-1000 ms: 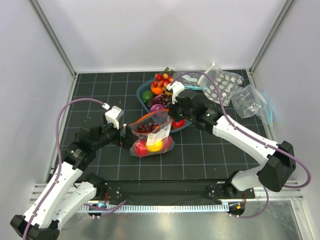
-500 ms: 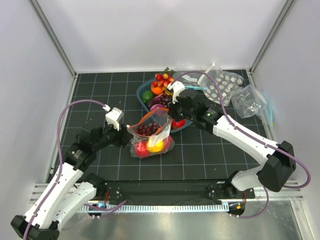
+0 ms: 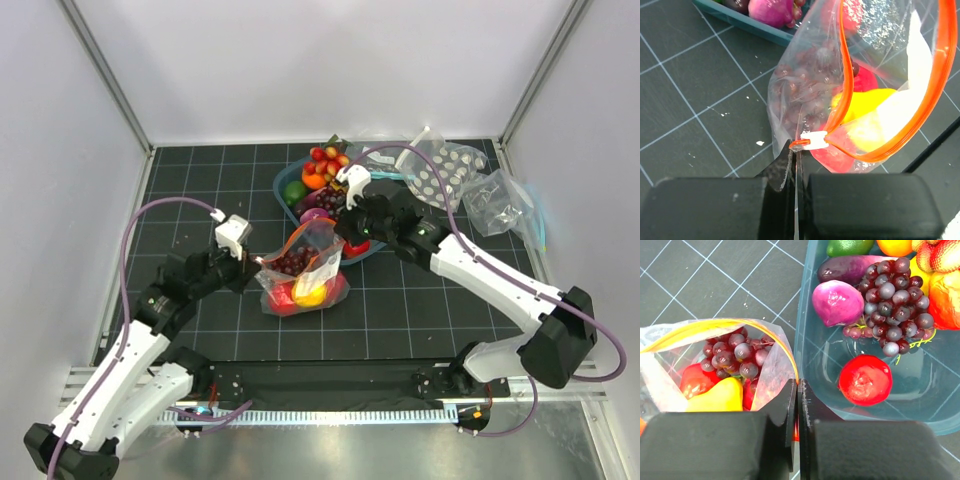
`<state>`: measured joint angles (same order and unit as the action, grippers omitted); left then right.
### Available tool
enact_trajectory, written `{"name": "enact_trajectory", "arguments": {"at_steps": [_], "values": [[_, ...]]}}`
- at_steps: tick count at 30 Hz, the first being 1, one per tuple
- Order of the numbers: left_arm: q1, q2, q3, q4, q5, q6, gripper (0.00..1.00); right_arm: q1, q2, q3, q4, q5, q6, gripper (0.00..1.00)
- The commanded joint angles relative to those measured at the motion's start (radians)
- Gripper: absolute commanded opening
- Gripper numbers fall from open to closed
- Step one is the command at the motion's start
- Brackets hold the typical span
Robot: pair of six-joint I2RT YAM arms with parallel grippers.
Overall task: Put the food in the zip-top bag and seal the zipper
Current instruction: Zip the zipper food storage bag at the center of the board.
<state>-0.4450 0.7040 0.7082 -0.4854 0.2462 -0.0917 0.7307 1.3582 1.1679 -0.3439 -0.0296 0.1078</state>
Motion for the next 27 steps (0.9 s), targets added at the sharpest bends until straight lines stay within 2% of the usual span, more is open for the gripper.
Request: {"name": "enact_trajectory", "arguments": {"at_steps": [1, 3, 5, 7, 11, 15, 19, 22, 25, 27], "values": [[0.0, -0.032, 0.014, 0.03, -0.022, 0.017, 0.0, -0.004, -0.062, 0.015, 0.023, -0.029, -0.016, 0.09], [0.0, -0.063, 0.005, 0.031, -0.062, 0.009, 0.0, -0.004, -0.077, 0.022, -0.003, -0.058, -0.028, 0.2], [0.0, -0.081, -0.001, 0.037, -0.093, -0.003, 0.0, -0.004, -0.102, 0.033, -0.016, -0.085, -0.034, 0.34], [0.0, -0.106, -0.004, 0.047, -0.105, -0.013, 0.0, -0.005, -0.123, 0.052, -0.03, -0.113, -0.051, 0.39], [-0.001, -0.123, -0.001, 0.064, -0.065, -0.023, 0.0, -0.002, -0.151, 0.076, -0.027, -0.202, -0.08, 0.38], [0.0, -0.107, 0.037, 0.054, -0.047, -0.025, 0.0, 0.004, -0.114, 0.183, -0.078, -0.407, -0.134, 0.38], [0.0, -0.061, 0.057, 0.054, -0.045, -0.031, 0.0, 0.07, -0.061, 0.263, -0.116, -0.487, -0.204, 0.46], [0.0, -0.046, 0.053, 0.054, -0.067, -0.051, 0.0, 0.151, -0.015, 0.308, -0.11, -0.469, -0.279, 0.49], [0.002, -0.047, 0.045, 0.036, -0.091, -0.06, 0.0, 0.167, 0.021, 0.285, -0.06, -0.591, -0.449, 0.5], [0.002, -0.064, 0.039, 0.028, -0.123, -0.066, 0.0, 0.168, 0.03, 0.286, -0.026, -0.612, -0.506, 0.5]]}}
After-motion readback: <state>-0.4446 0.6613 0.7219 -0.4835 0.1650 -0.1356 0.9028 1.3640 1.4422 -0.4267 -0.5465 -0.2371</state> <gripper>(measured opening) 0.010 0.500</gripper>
